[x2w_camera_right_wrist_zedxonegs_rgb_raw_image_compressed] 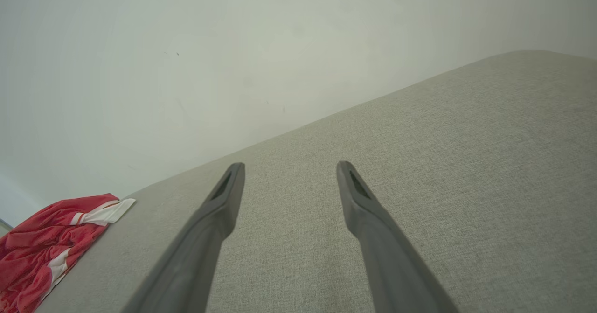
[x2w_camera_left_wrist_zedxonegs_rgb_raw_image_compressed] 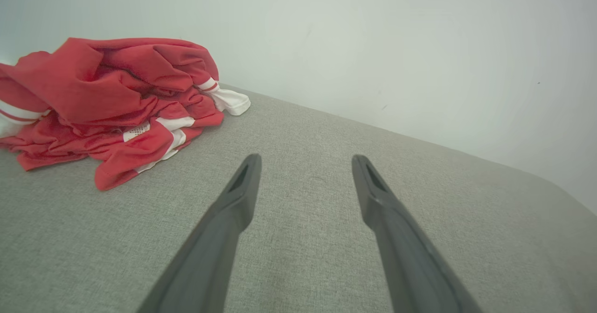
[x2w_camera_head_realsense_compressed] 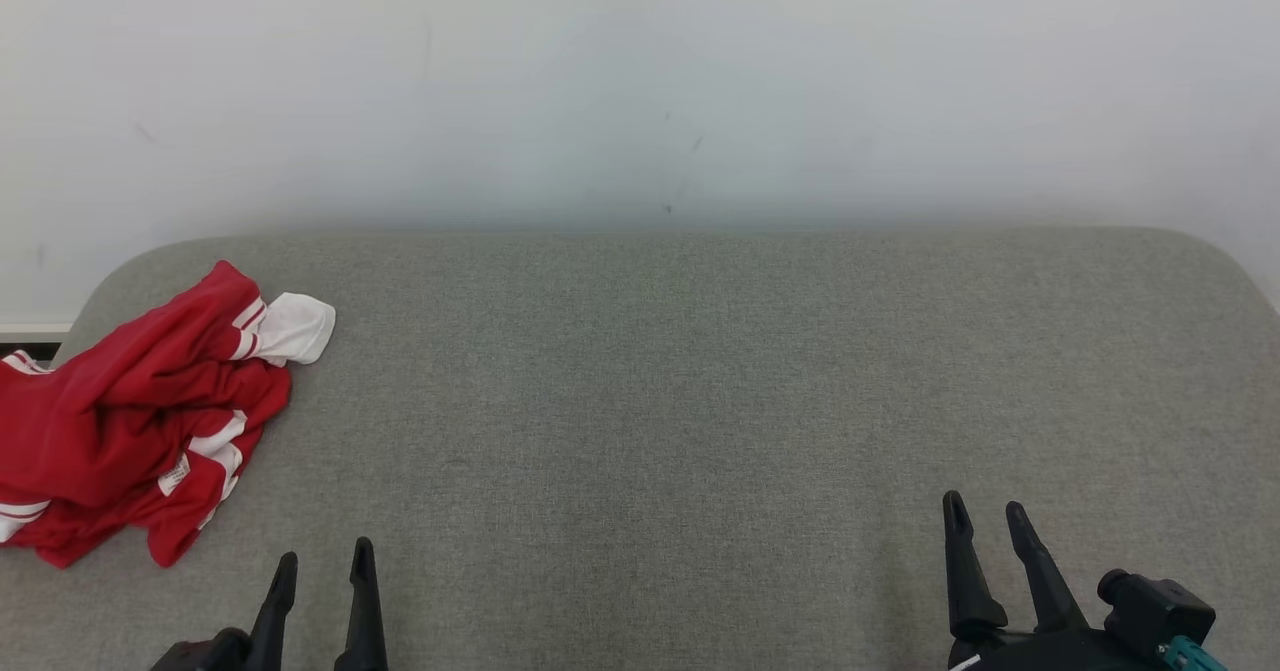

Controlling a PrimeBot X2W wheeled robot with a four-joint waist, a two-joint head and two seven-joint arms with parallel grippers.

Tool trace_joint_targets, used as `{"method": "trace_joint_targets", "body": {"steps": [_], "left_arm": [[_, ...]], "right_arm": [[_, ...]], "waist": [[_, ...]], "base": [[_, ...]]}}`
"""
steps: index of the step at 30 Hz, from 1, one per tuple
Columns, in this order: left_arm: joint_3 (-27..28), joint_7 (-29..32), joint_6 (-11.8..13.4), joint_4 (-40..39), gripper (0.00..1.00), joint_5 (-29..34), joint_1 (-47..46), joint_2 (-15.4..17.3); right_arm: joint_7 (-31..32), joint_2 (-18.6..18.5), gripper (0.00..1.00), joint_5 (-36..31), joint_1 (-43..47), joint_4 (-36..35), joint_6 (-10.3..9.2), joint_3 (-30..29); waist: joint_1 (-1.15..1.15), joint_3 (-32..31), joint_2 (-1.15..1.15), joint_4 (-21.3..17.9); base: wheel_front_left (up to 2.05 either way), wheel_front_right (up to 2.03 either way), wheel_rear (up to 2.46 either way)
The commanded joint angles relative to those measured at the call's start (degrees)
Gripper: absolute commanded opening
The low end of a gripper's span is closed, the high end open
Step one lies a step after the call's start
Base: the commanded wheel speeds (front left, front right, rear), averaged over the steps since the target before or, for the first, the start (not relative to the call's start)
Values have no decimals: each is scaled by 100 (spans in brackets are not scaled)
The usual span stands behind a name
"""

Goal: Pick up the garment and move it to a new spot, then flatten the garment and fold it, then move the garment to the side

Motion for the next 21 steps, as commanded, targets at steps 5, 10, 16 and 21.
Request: {"method": "trace_joint_targets", "body": {"steps": [5,10,16,21], "left_arm": [[-16,-95,-24,23,100,265,39,33],[-33,-147,-34,74,100,422,17,33],[-38,-202,-74,153,100,667,0,36],[-22,-250,-79,211,100,746,25,38]], "right_arm": [[-65,4,100,-276,37,13,-10,7],[-82,4,100,-438,47,47,-11,11],[-111,3,100,-695,68,119,-11,-33],[-136,3,100,-872,106,138,-12,-22]], "waist": [[0,-4,0,20],[0,-16,0,28],[0,-33,0,35],[0,-54,0,33]], "base": [[0,0,0],[0,0,0],[0,0,0],[0,0,0]]}}
